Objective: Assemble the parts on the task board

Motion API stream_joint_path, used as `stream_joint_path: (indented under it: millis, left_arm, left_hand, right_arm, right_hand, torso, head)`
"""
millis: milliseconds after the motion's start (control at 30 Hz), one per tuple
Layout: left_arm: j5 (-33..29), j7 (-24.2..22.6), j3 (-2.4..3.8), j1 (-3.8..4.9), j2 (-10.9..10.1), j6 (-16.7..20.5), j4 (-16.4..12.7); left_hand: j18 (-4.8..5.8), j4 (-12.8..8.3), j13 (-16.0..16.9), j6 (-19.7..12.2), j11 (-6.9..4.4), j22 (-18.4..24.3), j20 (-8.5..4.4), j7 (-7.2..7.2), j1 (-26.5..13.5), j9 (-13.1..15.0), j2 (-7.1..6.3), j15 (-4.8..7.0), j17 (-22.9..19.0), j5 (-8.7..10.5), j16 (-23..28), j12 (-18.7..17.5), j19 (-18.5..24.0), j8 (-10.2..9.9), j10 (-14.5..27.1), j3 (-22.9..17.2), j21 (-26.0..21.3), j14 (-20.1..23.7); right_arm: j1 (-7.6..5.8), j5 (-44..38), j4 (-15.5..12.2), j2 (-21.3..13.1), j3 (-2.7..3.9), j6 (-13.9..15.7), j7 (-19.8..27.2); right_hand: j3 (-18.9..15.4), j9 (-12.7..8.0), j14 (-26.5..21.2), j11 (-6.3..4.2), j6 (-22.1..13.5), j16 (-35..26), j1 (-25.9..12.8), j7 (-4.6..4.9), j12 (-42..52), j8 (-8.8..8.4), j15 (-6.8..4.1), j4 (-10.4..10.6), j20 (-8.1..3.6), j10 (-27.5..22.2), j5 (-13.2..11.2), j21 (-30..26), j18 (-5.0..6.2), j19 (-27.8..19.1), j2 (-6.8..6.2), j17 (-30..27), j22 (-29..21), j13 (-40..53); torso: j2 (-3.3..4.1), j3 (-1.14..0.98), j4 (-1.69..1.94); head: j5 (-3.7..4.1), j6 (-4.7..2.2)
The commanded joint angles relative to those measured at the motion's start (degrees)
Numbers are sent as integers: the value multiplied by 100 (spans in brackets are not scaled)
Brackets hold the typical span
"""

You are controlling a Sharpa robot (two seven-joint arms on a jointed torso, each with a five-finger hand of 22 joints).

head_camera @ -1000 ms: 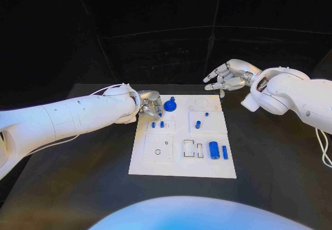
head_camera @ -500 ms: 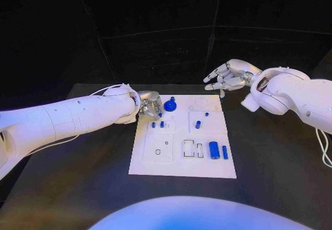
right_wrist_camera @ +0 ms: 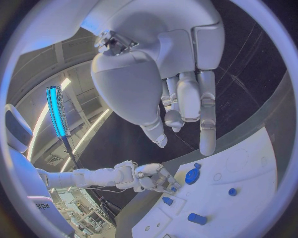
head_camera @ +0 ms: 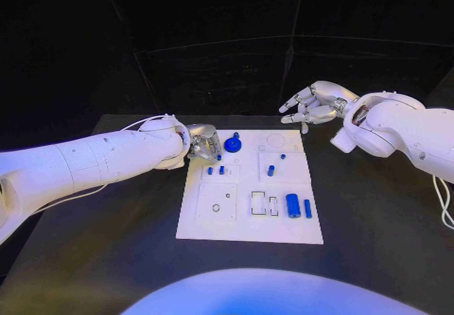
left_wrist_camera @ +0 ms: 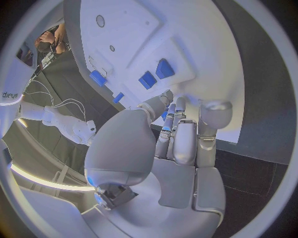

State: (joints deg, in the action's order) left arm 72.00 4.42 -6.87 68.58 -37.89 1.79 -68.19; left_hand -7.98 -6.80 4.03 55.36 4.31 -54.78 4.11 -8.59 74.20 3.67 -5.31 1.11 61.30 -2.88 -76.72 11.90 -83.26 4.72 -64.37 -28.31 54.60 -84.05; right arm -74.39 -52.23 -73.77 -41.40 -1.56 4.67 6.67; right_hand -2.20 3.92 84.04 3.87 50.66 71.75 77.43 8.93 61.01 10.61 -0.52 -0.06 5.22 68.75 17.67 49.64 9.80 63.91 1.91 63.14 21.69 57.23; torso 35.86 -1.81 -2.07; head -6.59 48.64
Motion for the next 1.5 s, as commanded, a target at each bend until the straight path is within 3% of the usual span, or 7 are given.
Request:
stream_joint_path:
  millis: [33,133,433,933,1133,1233,1500]
  left_arm:
    - [-15,29,1,4,-81,28,-10]
    - [-93,27,5,7,-203,84,-31]
    - [-855,-310,40,54,-627,645,-162]
    - [-4949,-2277,46,62,-1096,1716,-974]
    - [-6405,-2802,45,60,-1146,1728,-1250]
    - [-6815,-2999,45,60,-1150,1647,-1340]
    - [-7126,-3192,45,60,-1158,1522,-1487]
  left_hand:
    - [67,-26,-11,-44,13,3,35,-2,-16,4,-46,-28,-23,-6,4,-62,-13,-28,75,4,-18,-79]
    - [65,-31,-26,-75,40,32,48,0,-29,5,-75,-49,-60,-6,20,-131,-2,-54,208,8,-54,-69]
    - [55,-41,-31,-31,106,108,84,-38,-12,24,-65,-98,-157,-7,62,-221,25,-37,427,-26,-147,-43]
    - [-37,91,66,428,87,498,115,-95,-113,76,94,-103,-606,-13,286,96,202,217,10,-72,-601,107]
    - [-236,124,84,414,88,1544,148,-74,-144,41,90,-127,-1954,-13,1029,191,795,234,72,1,-1829,756]
    - [-238,144,92,411,91,1591,166,-73,-162,33,95,-141,-2425,-13,1295,240,937,244,91,56,-1934,1034]
    - [-242,156,97,403,97,1644,182,-76,-159,28,112,-150,-2809,-14,1506,287,1042,254,121,119,-2032,1262]
  right_arm:
    - [-12,-111,32,-19,3,15,-55]
    - [-12,-307,79,-38,3,44,-108]
    - [-6,-1799,145,-78,1,259,-397]
    - [314,-3967,-78,-85,-18,685,-1002]
    - [422,-4186,-99,-6,-64,640,-1097]
    - [462,-4238,-108,51,-137,580,-1108]
    - [613,-4291,-104,191,-196,494,-1084]
  right_hand:
    - [45,-5,-29,-2,-43,-107,26,15,-771,15,-13,0,16,-617,21,-61,74,-2,22,-101,-26,-795]
    - [125,0,-146,6,-8,-295,119,24,-1694,47,2,-30,30,-1197,27,-146,72,-76,9,-299,-67,-1625]
    - [796,-13,-51,59,429,-355,458,20,-3556,118,1,-350,6,-1051,-177,-45,77,-2,-109,-349,-3,-3540]
    - [1644,-21,198,12,865,203,169,-67,-4417,-23,-34,-566,-35,-558,-342,320,74,88,-449,347,218,-4553]
    - [1770,-31,185,135,697,226,34,19,-4698,-215,63,-560,31,-880,-453,349,66,66,-598,360,239,-4802]
    - [1820,-30,182,166,624,239,8,40,-4759,-298,90,-569,56,-940,-497,360,70,58,-644,370,246,-4889]
    - [1909,-24,187,202,571,293,2,65,-4833,-398,118,-595,87,-1023,-518,381,75,52,-680,430,258,-5022]
  torso:
    - [-3,5,-1]
    - [-5,5,0]
    - [-7,4,3]
    - [2,-3,-4]
    - [4,3,1]
    - [7,3,1]
    - [1,7,0]
  head:
    - [22,-16]
    - [31,-23]
    - [70,-83]
    - [446,-263]
    - [489,-305]
    - [485,-324]
    - [485,-338]
